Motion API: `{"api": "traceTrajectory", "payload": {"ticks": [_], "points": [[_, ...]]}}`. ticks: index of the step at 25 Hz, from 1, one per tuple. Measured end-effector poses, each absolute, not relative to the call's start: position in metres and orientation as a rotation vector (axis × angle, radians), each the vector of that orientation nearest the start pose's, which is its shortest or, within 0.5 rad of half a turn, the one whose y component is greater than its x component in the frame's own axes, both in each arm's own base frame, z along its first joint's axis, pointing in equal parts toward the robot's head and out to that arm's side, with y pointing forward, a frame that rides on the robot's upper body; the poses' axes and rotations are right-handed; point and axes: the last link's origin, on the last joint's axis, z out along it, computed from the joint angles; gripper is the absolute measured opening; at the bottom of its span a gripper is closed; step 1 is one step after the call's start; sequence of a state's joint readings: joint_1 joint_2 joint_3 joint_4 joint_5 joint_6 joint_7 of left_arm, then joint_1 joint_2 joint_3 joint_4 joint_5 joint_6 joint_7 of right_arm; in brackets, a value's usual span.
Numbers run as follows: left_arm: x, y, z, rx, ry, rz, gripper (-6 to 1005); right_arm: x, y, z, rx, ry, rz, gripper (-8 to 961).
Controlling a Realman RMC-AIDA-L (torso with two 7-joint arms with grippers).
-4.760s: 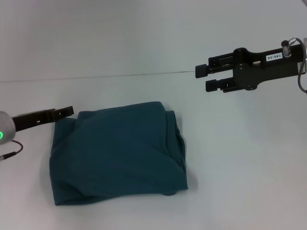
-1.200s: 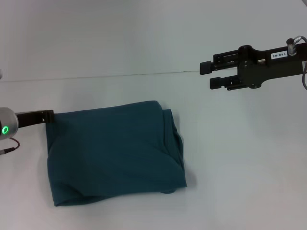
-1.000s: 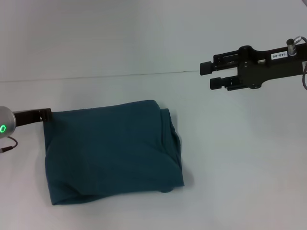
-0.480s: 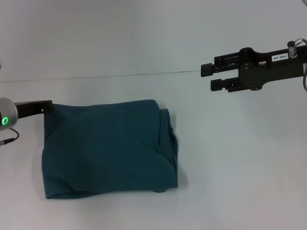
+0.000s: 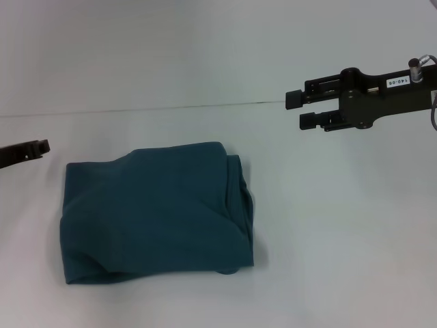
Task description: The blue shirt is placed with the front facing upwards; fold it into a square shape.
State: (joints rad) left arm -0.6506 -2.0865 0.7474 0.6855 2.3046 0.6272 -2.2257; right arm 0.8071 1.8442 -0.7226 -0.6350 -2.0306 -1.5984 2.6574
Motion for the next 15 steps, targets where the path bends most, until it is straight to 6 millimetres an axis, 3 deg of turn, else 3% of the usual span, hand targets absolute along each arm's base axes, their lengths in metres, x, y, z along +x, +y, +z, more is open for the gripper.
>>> {"api": "traceTrajectory", "payload": {"ticks": [3, 11, 15], "points": [[-0.305, 0.424, 0.042, -1.817, -1.323, -0.390, 183, 0.197, 0.413, 0.086, -2.336, 1.946, 0.677, 671], [-0.288, 0.391, 0.023, -1.940, -1.744, -0.504, 486, 0.196, 0.413, 0.086, -2.346, 1.935, 0.666, 671], [-0.277, 0.384, 0.025, -1.982, -1.832, -0.619, 584, 0.196, 0.412, 0.088, -2.352, 1.928, 0.657, 671]]}}
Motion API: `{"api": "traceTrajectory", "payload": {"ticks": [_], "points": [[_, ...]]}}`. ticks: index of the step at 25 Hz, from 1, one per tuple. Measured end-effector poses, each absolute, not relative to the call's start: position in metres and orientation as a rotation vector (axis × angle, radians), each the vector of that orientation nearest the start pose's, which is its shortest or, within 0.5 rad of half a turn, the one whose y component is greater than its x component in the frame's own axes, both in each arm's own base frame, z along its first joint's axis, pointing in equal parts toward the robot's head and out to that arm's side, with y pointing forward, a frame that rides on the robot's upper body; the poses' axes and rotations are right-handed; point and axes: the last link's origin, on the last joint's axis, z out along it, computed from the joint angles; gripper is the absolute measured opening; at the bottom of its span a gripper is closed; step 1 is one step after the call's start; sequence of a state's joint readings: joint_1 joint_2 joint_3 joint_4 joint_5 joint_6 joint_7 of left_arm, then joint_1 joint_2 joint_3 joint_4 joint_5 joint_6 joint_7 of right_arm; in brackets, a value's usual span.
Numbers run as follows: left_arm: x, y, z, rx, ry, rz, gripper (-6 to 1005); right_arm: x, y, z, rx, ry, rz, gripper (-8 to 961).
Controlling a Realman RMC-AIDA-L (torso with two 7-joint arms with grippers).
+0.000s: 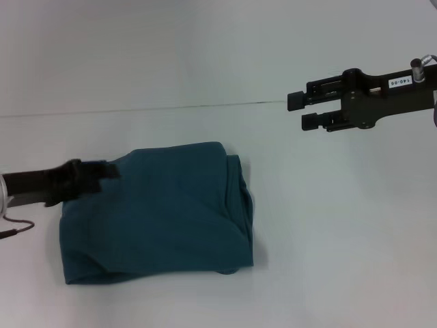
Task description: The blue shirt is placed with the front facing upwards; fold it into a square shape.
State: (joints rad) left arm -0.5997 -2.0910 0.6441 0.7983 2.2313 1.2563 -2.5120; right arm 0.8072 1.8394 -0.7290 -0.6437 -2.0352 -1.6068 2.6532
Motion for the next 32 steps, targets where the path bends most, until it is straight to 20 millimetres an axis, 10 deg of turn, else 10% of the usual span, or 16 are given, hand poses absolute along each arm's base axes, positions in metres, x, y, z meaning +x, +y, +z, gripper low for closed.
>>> {"api": "traceTrajectory", "payload": {"ticks": [13, 32], "points": [[-0.266, 0.375, 0.061, -2.010, -1.867, -0.880, 579, 0.179, 0.426, 0.040, -2.454, 1.691, 0.048, 671], [-0.283, 0.371, 0.086, -1.892, -1.838, -0.963, 578, 0.156, 0.430, -0.069, -2.344, 1.703, 0.036, 671]]}}
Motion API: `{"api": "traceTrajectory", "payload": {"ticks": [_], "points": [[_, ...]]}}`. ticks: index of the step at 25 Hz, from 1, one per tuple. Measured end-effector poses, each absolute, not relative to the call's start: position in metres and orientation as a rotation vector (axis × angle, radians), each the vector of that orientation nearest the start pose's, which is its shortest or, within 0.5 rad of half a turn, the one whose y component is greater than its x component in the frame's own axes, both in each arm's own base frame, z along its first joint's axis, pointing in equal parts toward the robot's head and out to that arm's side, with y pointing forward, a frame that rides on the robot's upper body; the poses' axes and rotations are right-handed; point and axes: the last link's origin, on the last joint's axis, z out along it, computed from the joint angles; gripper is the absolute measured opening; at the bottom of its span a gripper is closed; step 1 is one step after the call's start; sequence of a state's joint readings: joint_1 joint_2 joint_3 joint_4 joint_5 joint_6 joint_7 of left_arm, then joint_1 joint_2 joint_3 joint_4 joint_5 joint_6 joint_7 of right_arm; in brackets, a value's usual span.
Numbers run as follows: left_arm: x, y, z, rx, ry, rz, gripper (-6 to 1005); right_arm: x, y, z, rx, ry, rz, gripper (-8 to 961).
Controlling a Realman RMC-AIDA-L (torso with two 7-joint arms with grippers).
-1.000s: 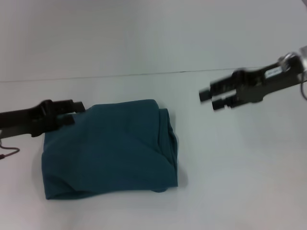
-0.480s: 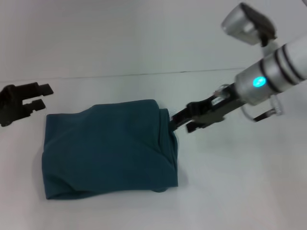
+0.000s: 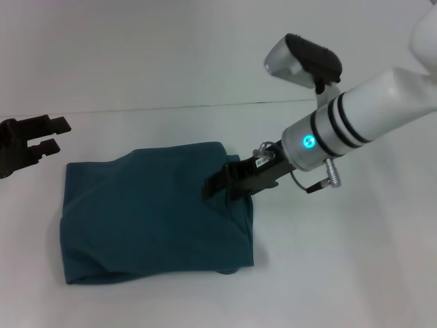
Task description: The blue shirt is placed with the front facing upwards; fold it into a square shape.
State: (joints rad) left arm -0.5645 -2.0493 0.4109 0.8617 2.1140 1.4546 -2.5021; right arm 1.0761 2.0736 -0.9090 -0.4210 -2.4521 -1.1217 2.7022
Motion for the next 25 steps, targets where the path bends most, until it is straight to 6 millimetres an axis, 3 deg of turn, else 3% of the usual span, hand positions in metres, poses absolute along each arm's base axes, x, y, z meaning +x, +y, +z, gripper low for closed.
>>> {"api": "traceTrajectory", "payload": {"ticks": [25], "points": [[-0.286, 0.375, 0.078, -1.871, -1.821, -0.957, 578, 0.162, 0.432, -0.087, -2.239, 1.719, 0.031, 671]]}}
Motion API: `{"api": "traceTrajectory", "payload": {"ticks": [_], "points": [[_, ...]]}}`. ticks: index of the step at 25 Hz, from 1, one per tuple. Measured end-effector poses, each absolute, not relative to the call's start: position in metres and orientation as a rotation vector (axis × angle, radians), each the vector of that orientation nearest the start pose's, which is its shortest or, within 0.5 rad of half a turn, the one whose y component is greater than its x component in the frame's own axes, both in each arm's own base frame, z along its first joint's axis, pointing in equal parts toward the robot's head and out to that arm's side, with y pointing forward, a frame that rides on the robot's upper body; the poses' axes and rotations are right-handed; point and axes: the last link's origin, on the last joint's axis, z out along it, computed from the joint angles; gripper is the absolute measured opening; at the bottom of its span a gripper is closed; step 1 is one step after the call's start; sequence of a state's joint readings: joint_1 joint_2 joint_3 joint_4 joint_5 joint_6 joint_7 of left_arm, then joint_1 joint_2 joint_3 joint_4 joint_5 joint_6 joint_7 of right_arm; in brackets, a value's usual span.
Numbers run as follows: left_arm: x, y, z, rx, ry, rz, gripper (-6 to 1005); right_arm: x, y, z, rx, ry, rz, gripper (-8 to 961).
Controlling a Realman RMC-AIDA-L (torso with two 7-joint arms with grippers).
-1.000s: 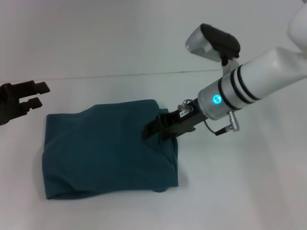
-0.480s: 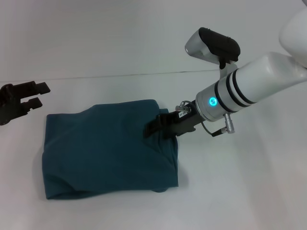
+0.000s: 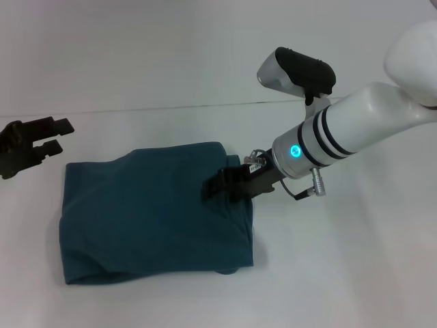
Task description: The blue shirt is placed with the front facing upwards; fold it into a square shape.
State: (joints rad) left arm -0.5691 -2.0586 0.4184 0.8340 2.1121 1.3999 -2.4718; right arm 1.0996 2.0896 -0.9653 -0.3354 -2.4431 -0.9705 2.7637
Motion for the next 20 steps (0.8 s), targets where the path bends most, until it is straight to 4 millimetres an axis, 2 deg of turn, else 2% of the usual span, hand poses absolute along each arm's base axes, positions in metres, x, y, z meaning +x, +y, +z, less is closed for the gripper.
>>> {"api": "traceTrajectory", "payload": {"ticks": [6, 14, 20], "points": [[-0.2864, 0.3761, 0.0756, -1.875, -1.817, -0.954, 578, 0.1591, 0.4352, -0.0889, -2.222, 1.716, 0.052, 664], [-0.2874, 0.3760, 0.0755, -1.869, -1.817, -0.954, 579, 0.1590, 0.4357, -0.0915, -2.214, 1.713, 0.042, 547], [-0.2881, 0.3764, 0.0756, -1.862, -1.815, -0.953, 580, 0.1596, 0.4355, -0.0916, -2.213, 1.709, 0.025, 549]]}}
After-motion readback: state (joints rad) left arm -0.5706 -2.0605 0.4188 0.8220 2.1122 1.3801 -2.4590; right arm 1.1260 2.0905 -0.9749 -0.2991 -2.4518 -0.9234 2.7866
